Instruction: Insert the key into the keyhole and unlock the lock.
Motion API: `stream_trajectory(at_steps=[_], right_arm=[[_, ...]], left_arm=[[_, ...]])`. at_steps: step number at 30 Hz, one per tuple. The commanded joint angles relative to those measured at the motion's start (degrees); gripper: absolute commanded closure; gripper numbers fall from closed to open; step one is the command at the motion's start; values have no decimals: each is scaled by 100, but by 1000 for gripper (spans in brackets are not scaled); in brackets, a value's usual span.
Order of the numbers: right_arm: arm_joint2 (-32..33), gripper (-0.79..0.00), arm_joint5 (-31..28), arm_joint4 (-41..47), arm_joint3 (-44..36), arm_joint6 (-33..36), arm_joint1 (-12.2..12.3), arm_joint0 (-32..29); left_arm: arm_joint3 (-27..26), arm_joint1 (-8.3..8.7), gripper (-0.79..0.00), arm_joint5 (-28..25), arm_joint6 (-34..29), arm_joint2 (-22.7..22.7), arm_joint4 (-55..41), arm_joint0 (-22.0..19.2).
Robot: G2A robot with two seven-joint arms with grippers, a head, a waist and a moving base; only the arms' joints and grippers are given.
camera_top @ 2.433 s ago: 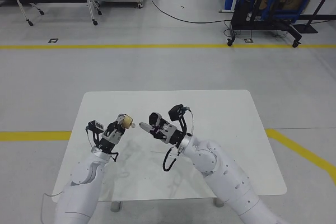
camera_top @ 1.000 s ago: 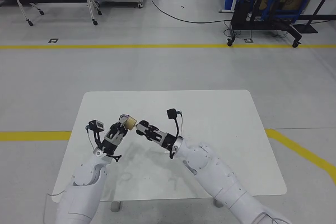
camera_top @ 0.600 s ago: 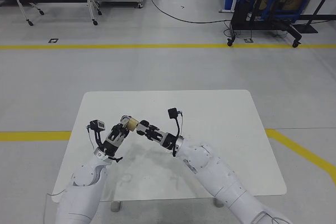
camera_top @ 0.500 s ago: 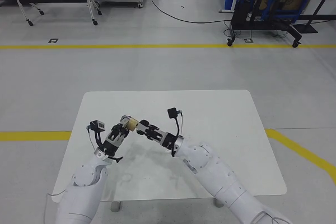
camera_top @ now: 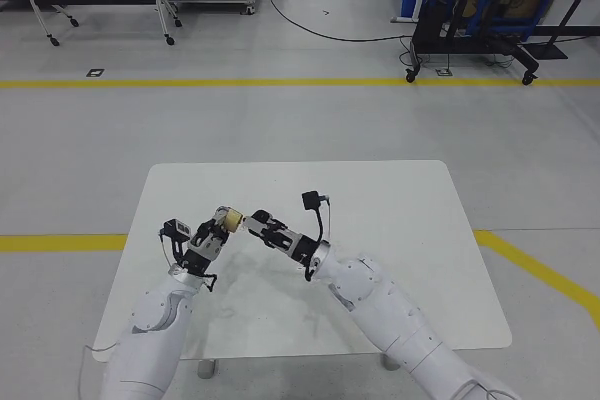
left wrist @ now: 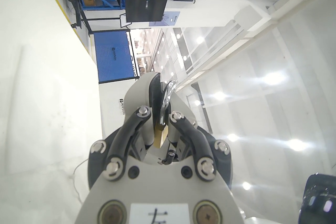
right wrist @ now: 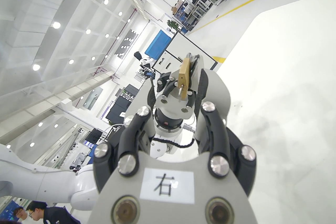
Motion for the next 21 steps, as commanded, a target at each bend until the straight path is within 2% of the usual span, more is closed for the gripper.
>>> stream_trajectory(at_steps=[1, 2, 3, 4, 7, 11, 21], right_arm=[[83, -265, -95, -175, -135, -123, 28, -61], [127, -222, -236, -163, -224, -157, 43, -115], [172, -92, -396, -105, -298, -154, 58, -168], [202, 0, -577, -10, -357, -108, 72, -215], [214, 0, -1005, 430, -340, 307, 101, -242], [160, 0, -1067, 779, -109, 669, 99, -116], [-135, 0, -1259, 1011, 331, 1004, 21, 200]], left_arm=[[7, -3, 0, 507, -89, -30, -477, -10], [12, -2, 0, 702, -122, -55, -658, -18], [8, -2, 0, 876, -178, -72, -834, -23], [2, -2, 0, 1016, -244, -89, -999, -24], [-8, -10, 0, 1438, -454, -130, -1560, -23], [-21, -8, 0, 1886, -753, -161, -2024, -25], [-80, 16, 0, 2074, -1131, -125, -2025, 16]])
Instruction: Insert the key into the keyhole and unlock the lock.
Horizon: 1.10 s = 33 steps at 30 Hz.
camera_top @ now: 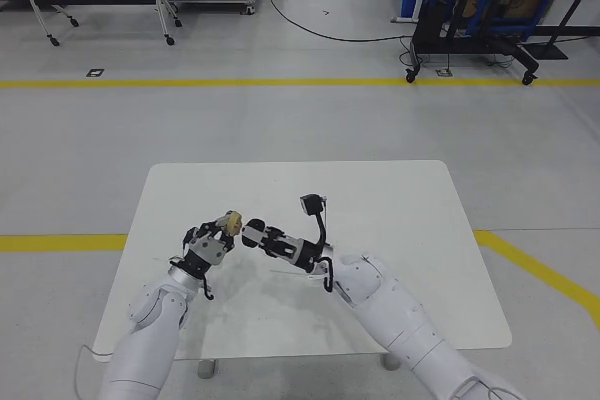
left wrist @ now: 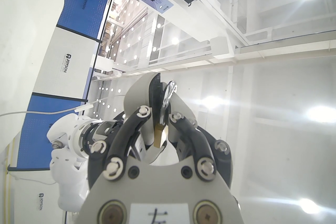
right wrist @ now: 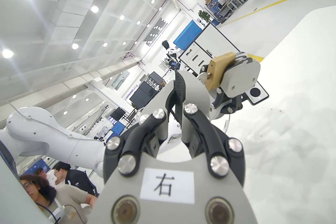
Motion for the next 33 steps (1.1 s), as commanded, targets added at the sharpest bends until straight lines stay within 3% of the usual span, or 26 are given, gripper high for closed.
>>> stream_trajectory(at_steps=[1, 13, 14, 15, 16, 27, 30, 32, 33], right_arm=[[-38, 0, 7, 18, 86, -4, -17, 59], [-124, -22, 31, 145, 457, -92, -86, 270], [-95, -249, 15, 125, 434, -112, -77, 257], [-52, -413, 7, 80, 406, -145, -64, 241], [-9, -785, 16, -6, 383, -195, -51, 236], [-9, -785, 16, -6, 383, -195, -51, 236], [-17, -785, 422, 991, 147, -52, -74, -10], [23, -785, 1069, 1859, 23, 290, -77, -103], [56, -665, 1264, 2110, -58, 504, -66, -117]], left_arm=[[-2, 4, 0, -9, -33, 2, 16, 5], [-5, 23, 0, -279, -92, -11, 218, 6], [-15, 25, 0, -372, -55, -14, 291, 10], [-27, 27, 0, -485, -11, -19, 391, 12], [-39, 32, 0, -633, 52, -31, 548, 9], [-81, 34, 0, -2328, 948, -7, 2151, 41], [-86, 23, 0, -2861, 1251, 16, 2600, 56], [-89, 14, 0, -3152, 1439, 31, 2850, 66], [-87, 10, 0, -3242, 1498, 48, 2946, 71]])
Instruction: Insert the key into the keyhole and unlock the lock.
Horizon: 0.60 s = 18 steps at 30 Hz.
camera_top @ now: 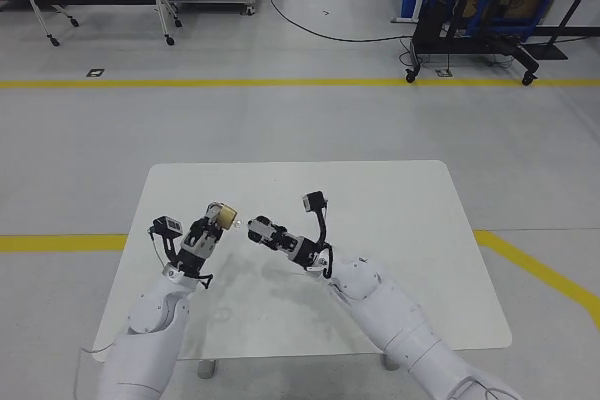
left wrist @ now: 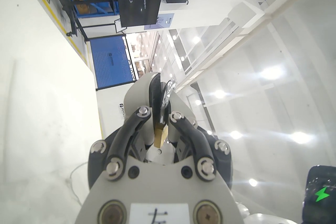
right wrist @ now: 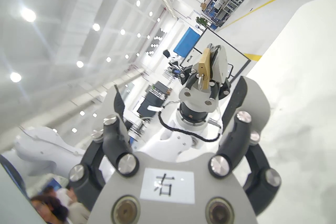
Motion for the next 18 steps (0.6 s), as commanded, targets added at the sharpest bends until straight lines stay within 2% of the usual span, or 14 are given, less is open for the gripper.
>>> stream_trajectory(at_steps=[1, 2, 5, 11, 18], right_arm=[[70, -388, 470, 837, -134, 403, 19, -53], [104, -323, 602, 940, -180, 527, 32, -66], [121, -249, 914, 1173, -319, 758, 48, -151], [77, -225, 1578, 943, -373, 786, 74, -172], [81, -179, 1665, 687, -468, 729, 93, -191]], left_arm=[[-4, -9, 0, -169, 113, 40, 161, 9], [-6, -13, 0, -203, 134, 61, 209, 12], [1, -21, 0, -228, 185, 111, 277, 16], [-3, -23, 0, -244, 184, 136, 281, 17], [-8, -17, 0, -235, 170, 145, 360, 25]])
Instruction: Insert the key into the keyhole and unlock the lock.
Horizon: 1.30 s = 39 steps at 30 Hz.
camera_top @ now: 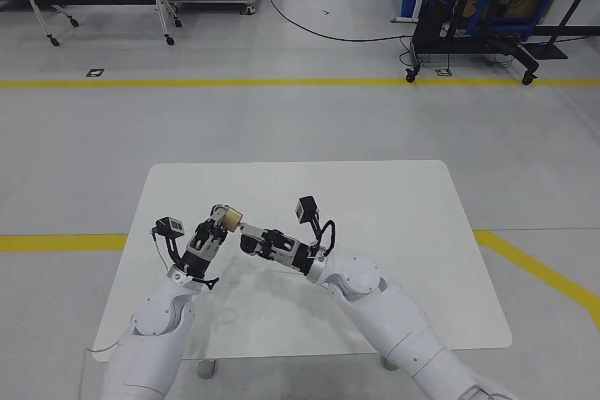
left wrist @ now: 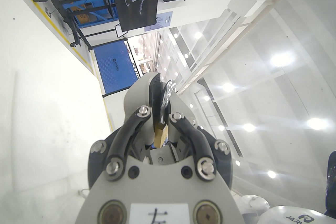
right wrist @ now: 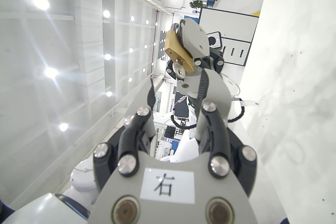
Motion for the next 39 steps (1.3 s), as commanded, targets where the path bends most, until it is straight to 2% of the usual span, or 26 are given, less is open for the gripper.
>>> stream_trajectory(at_steps=[1, 16, 17, 18, 19, 21, 28, 39], right_arm=[[0, -175, 13, -26, -11, 4, 2, -3], [-4, -179, 71, -8, 89, -128, -26, 64], [1, -160, 66, 14, 103, -138, -29, 67], [2, -108, 68, 68, 112, -138, -34, 63], [5, 0, 71, 141, 122, -128, -40, 57], [15, 0, 82, 281, 147, -100, -50, 53], [98, 0, 734, 1799, 162, 335, -120, -68], [246, 0, 1667, 3350, 20, 646, -179, -272]], left_arm=[[-7, 1, 0, 2, -1, 4, 18, 1], [-22, 14, 0, -107, -102, 26, 93, 4], [-23, 15, 0, -108, -124, 31, 75, 7], [-22, 16, 0, -107, -137, 29, 62, 7], [-21, 19, 0, -114, -154, 27, 63, 5], [-16, 22, 0, -125, -179, 23, 68, 2], [-32, 38, 0, -316, -398, 39, 93, 1], [-11, 56, 0, -794, -566, 40, 81, -15]])
